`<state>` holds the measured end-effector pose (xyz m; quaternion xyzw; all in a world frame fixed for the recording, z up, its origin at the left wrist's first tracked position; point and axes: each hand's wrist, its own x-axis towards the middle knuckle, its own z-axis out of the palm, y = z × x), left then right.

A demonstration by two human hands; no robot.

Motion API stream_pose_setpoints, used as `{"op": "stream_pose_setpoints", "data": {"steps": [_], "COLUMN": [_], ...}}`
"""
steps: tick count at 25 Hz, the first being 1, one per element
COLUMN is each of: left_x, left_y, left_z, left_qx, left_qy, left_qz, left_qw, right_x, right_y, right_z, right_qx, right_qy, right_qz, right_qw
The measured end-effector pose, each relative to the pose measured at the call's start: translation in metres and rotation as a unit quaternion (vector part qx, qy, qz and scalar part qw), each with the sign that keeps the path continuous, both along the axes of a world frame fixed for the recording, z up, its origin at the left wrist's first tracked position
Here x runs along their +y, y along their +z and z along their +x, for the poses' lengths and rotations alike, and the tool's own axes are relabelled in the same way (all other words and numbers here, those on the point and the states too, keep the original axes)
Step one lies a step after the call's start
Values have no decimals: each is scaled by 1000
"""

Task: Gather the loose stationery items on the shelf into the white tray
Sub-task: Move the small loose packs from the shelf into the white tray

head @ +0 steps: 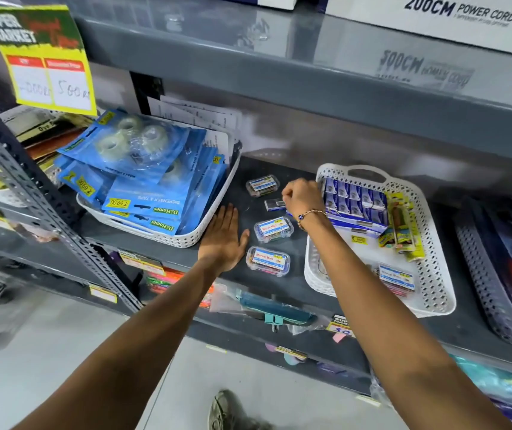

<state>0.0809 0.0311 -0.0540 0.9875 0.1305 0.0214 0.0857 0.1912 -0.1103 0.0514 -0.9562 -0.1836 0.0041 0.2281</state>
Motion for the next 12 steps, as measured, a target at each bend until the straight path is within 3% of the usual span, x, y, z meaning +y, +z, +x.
{"op": "stream_pose_setpoints", "data": {"steps": [4, 7, 12], "left_x": [1, 2, 4], "left_y": [1, 2, 0], "left_z": [0, 0, 0], "left_qx": [-2, -2, -4], "left_qy": [-1, 2, 10], "left_qz": [-2, -14, -23], "left_qw": [1000, 1000, 1000], "right_x": [16, 20, 23], "right_y": [-17, -26, -27], "right_z": [6, 12, 10], "right_qx": [16, 13, 35], "right_qy": [38, 57, 67], "right_qz": [-139, -192, -124], "right_qw": [989, 980, 989]}}
